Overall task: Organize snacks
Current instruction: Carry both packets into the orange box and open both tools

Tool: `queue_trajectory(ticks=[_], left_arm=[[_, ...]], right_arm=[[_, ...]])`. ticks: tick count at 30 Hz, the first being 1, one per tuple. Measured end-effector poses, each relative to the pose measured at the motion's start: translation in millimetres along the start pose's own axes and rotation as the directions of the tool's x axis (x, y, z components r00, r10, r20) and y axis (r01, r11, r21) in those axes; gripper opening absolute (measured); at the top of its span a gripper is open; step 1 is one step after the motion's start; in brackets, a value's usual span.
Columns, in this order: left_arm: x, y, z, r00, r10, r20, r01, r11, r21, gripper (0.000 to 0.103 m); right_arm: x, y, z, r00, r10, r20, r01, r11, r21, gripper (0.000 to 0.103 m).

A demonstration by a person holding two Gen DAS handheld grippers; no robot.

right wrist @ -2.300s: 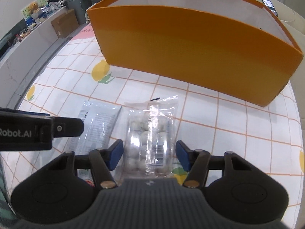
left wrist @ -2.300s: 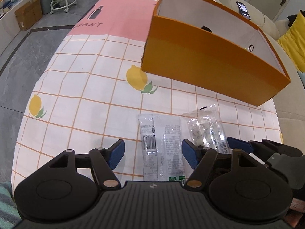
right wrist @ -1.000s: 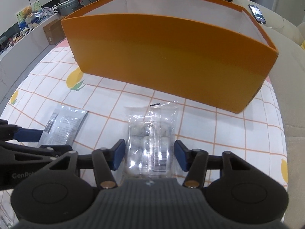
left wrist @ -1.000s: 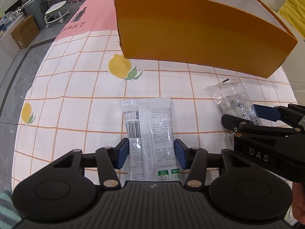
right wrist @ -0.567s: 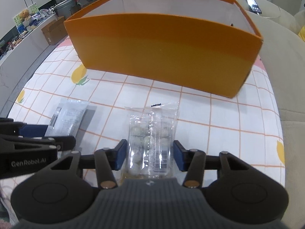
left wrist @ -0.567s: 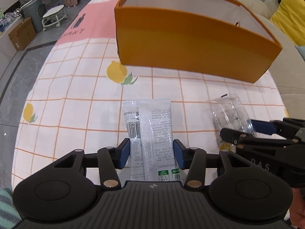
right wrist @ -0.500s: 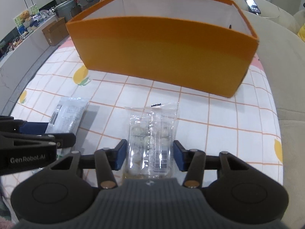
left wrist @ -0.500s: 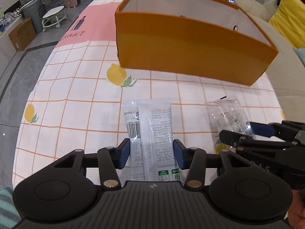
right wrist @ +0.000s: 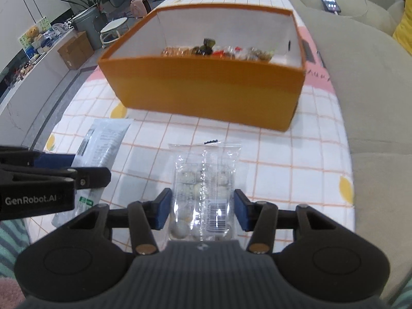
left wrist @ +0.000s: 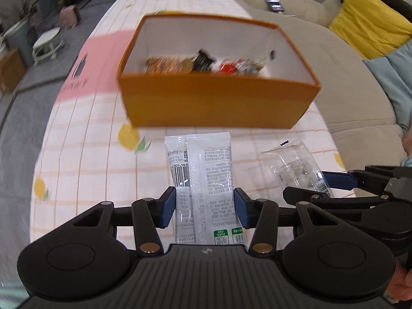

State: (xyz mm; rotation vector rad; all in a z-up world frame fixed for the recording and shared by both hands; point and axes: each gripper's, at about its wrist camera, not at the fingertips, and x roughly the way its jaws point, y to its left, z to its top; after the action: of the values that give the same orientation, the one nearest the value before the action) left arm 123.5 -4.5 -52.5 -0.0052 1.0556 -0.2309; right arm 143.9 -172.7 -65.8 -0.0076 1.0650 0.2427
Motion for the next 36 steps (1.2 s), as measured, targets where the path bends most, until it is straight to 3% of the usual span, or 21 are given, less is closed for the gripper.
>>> queue_trajectory(ticks=[8,14,18,27,36], left_arm=[[-21.7,-14.6,57.1,0.996,-0.065,0.064,0.061,0.996,0.062,0.054],[-21.2,-13.3,107.6,0.994,-0.070,0.080,0.061,0.993,0.101,0.054],[-13.0,-8.5,139.6,0.995,-0.058,0.086,0.049,0.993,0.107,0.054],[31.8,-0.5,187.1,0.999,-0.032,0.043,0.026,0.992,0.122,0.054],[108.0,8.1,194.3,0.995,-0.012,-0.101,0.027,0.988,0.149,0.054]], right_arm=[[-38.2,-8.7,44.8,0.996,-0.012,0.088,0.019,0.997,-0.074,0.049],[-46.8,-24.8,95.7,0.995,0.016,0.102,-0.007,0.996,-0.083,0.049],[-41.9,-26.7,130.8,0.994,-0.010,0.107,0.023,0.993,-0.116,0.049],[13.3,-39.7,204.0,0.997,-0.073,0.012,0.074,0.988,-0.132,0.049],[88.1,-40.5,217.9,0.976,-0.181,-0.118,0.148,0.958,-0.244,0.050]])
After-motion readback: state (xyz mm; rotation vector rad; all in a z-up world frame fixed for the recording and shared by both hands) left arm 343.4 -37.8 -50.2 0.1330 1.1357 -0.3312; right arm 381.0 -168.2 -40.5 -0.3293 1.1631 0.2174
